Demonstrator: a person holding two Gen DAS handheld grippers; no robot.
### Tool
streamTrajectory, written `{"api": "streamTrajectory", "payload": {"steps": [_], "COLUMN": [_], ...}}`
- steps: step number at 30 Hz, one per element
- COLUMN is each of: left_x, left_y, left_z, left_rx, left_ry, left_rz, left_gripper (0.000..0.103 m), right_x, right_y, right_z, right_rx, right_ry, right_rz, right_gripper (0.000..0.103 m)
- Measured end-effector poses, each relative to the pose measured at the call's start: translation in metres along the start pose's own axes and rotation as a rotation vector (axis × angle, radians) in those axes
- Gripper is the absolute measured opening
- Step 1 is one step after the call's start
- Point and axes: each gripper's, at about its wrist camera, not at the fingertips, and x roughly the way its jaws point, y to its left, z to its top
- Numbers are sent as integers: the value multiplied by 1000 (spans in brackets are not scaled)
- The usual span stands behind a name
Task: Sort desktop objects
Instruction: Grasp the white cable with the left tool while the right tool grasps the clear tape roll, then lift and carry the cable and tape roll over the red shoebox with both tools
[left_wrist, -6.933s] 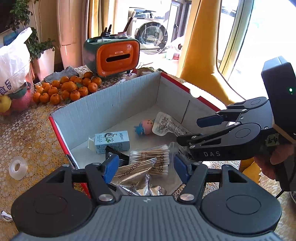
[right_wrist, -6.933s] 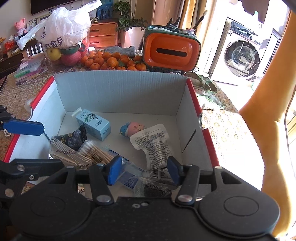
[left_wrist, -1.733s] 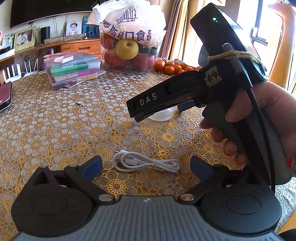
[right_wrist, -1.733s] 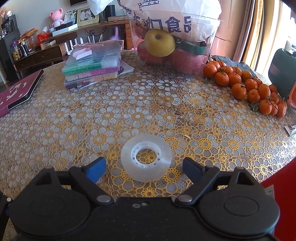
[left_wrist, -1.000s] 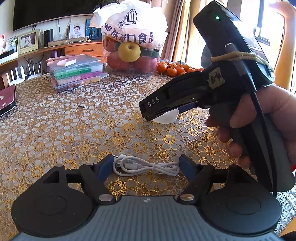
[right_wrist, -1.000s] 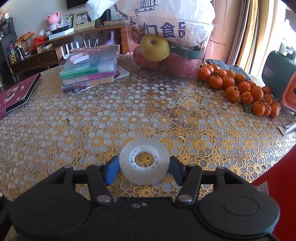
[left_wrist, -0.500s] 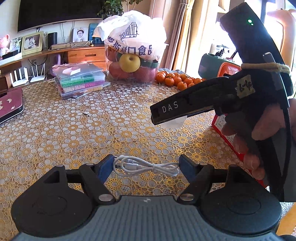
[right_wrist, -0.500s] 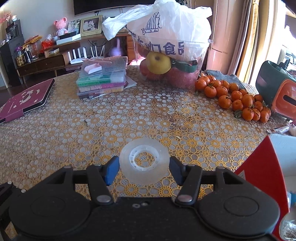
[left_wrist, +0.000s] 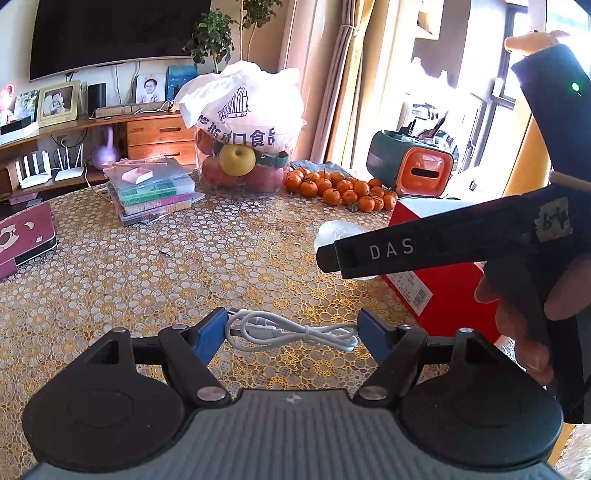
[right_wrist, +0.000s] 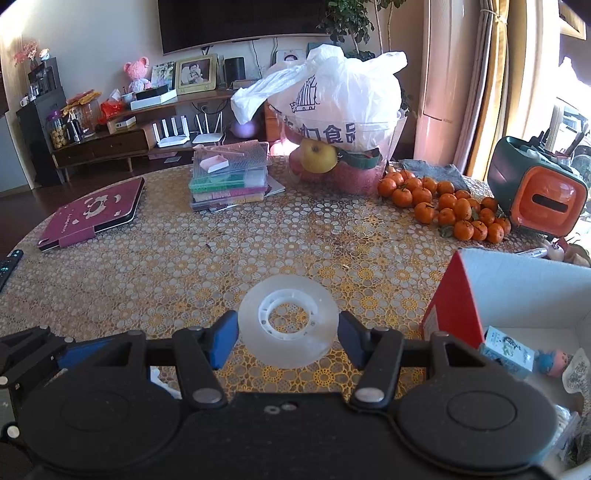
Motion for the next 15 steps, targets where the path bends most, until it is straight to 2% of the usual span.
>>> {"api": "streamTrajectory", "payload": {"steps": [15], "left_x": [-52], "left_y": [-50], "left_z": [4], "left_rx": [56], "left_ry": [-34], "left_rz": [-55], "left_gripper": [77], "right_x": [-89], "right_y": [-19], "right_z": [-25], "right_rx": [-21], "right_ry": [-61], "right_rz": [-36], "right_gripper": [59]}}
